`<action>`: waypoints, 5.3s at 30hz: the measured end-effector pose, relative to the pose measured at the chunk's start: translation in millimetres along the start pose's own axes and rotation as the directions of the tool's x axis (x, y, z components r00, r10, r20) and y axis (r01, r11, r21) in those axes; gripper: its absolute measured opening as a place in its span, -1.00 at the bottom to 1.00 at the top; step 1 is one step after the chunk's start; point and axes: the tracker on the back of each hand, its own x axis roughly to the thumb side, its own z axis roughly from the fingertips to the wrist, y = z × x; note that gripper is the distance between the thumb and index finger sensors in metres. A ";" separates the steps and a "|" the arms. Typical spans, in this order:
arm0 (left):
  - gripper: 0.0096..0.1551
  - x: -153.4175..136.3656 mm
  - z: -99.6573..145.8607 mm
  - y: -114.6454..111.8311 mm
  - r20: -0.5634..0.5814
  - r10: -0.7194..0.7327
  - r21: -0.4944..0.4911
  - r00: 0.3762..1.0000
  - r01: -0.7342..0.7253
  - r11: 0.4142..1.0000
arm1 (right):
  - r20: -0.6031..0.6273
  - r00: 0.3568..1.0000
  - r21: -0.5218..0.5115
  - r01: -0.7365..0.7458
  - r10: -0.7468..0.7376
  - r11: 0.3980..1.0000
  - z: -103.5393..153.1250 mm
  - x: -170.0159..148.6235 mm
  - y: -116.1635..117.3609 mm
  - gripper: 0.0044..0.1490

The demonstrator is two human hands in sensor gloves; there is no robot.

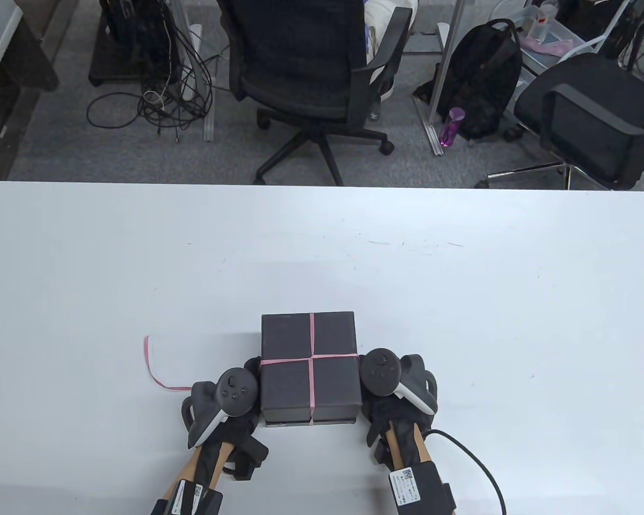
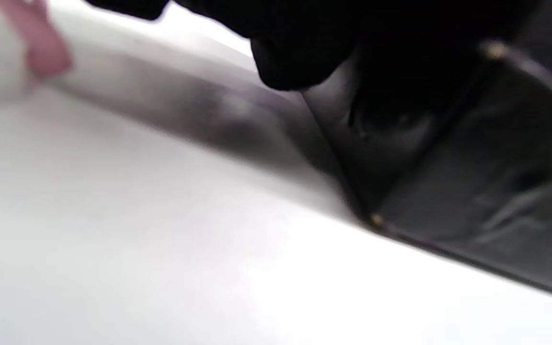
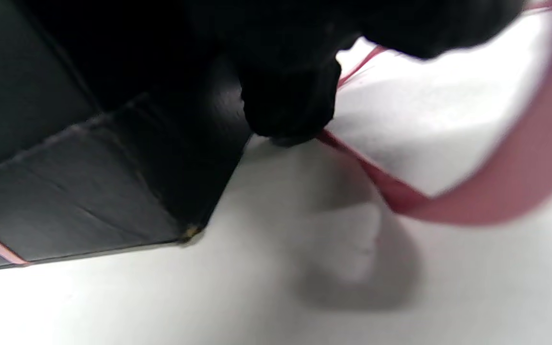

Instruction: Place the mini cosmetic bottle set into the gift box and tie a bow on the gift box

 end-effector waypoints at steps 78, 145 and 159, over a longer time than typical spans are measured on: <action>0.03 -10.9 -1.6 26.5 0.196 0.754 -0.180 0.626 -0.733 0.656 | 0.317 0.487 0.170 0.815 -0.814 0.554 11.3 -10.9 -22.1 -0.07; -0.44 -7.2 17.6 85.9 0.084 0.500 0.017 0.862 -0.503 0.864 | 0.253 0.902 -0.364 0.423 -0.348 0.830 42.9 23.7 -57.4 -0.41; -0.42 0.0 16.8 78.7 0.086 0.421 0.084 0.903 -0.428 0.900 | 0.233 0.935 -0.404 0.344 -0.268 0.848 42.5 25.1 -59.0 -0.43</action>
